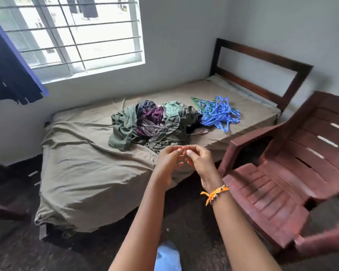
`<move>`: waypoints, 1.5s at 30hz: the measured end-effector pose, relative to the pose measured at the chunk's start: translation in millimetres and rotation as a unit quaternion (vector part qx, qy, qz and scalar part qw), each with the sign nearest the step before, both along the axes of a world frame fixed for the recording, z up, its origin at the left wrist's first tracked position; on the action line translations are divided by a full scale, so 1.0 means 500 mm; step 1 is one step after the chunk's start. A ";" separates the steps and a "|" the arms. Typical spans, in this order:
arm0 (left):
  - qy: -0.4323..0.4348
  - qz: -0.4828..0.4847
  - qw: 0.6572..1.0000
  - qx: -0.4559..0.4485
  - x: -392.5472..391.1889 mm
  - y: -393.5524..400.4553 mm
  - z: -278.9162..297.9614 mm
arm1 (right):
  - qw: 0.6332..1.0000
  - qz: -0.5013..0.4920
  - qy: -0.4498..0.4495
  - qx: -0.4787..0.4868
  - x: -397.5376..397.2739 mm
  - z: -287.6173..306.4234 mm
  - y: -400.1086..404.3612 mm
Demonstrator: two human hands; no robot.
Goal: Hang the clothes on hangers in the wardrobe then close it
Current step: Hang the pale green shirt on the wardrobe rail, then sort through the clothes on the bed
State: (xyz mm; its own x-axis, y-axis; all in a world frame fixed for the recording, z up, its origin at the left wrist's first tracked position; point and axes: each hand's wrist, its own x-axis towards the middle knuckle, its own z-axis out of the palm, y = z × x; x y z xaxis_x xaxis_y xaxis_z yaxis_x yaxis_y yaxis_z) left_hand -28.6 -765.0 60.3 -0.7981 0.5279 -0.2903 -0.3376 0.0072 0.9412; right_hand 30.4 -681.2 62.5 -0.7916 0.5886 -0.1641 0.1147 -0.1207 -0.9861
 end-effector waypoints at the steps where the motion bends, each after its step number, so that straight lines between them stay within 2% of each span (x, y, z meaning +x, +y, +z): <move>1: 0.009 -0.005 1.000 -0.010 -0.056 0.022 -0.002 | 1.000 0.000 -0.004 -0.001 -0.056 -0.003 0.022; 6: 0.020 -0.014 0.998 -0.054 -0.311 0.130 0.001 | 0.999 0.003 -0.032 0.004 -0.299 -0.018 0.134; 11: -0.012 -0.067 0.993 -0.100 -0.476 0.214 -0.052 | 0.996 -0.007 -0.088 -0.016 -0.476 -0.083 0.242; 20: -0.066 -0.050 0.980 -0.181 -0.763 0.361 -0.212 | 0.973 0.039 -0.227 0.021 -0.814 -0.304 0.447; 27: -0.127 -0.099 0.953 -0.258 -0.915 0.477 -0.330 | 0.941 0.059 -0.331 -0.046 -0.936 -0.483 0.538; 30: -0.099 -0.118 0.944 -0.291 -0.953 0.494 -0.358 | 0.951 -0.023 -0.289 -0.110 -0.951 -0.483 0.556; 32: -0.023 -0.141 0.947 -0.287 -0.970 0.497 -0.356 | 0.956 -0.058 -0.247 -0.146 -0.956 -0.448 0.568; 33: 0.019 -0.169 0.944 -0.281 -0.980 0.501 -0.350 | 0.962 -0.044 -0.221 -0.157 -0.960 -0.427 0.574; 34: 0.061 -0.209 0.933 -0.285 -0.991 0.509 -0.347 | 0.967 -0.018 -0.195 -0.165 -0.963 -0.398 0.580; 36: 0.143 -0.299 0.886 -0.324 -1.016 0.534 -0.349 | 0.973 0.026 -0.123 -0.193 -0.977 -0.329 0.592; 38: 0.168 -0.361 0.839 -0.372 -1.030 0.562 -0.333 | 0.974 0.041 -0.039 -0.220 -0.996 -0.248 0.607; 39: 0.158 -0.372 0.829 -0.387 -1.035 0.574 -0.317 | 0.975 0.036 -0.003 -0.218 -1.006 -0.209 0.616; 40: 0.136 -0.373 0.829 -0.393 -1.042 0.585 -0.296 | 0.980 0.027 0.026 -0.198 -1.016 -0.172 0.625; 41: 0.120 -0.357 0.843 -0.384 -1.053 0.595 -0.275 | 0.986 0.013 0.043 -0.162 -1.026 -0.143 0.634; 43: 0.122 -0.276 0.900 -0.316 -1.081 0.613 -0.231 | 0.998 -0.013 0.037 -0.056 -1.037 -0.100 0.650; 45: 0.135 -0.193 0.949 -0.209 -1.107 0.625 -0.174 | 1.000 -0.001 0.009 0.019 -1.032 -0.081 0.663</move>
State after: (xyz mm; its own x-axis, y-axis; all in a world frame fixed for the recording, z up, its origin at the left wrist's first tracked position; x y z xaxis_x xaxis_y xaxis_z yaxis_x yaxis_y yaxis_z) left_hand -582.2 -452.7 -26.7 -0.6445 0.6791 -0.3513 0.0193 0.4738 0.8804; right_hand -485.4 -349.9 21.8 -0.7934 0.5953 -0.1271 0.0972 -0.0822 -0.9919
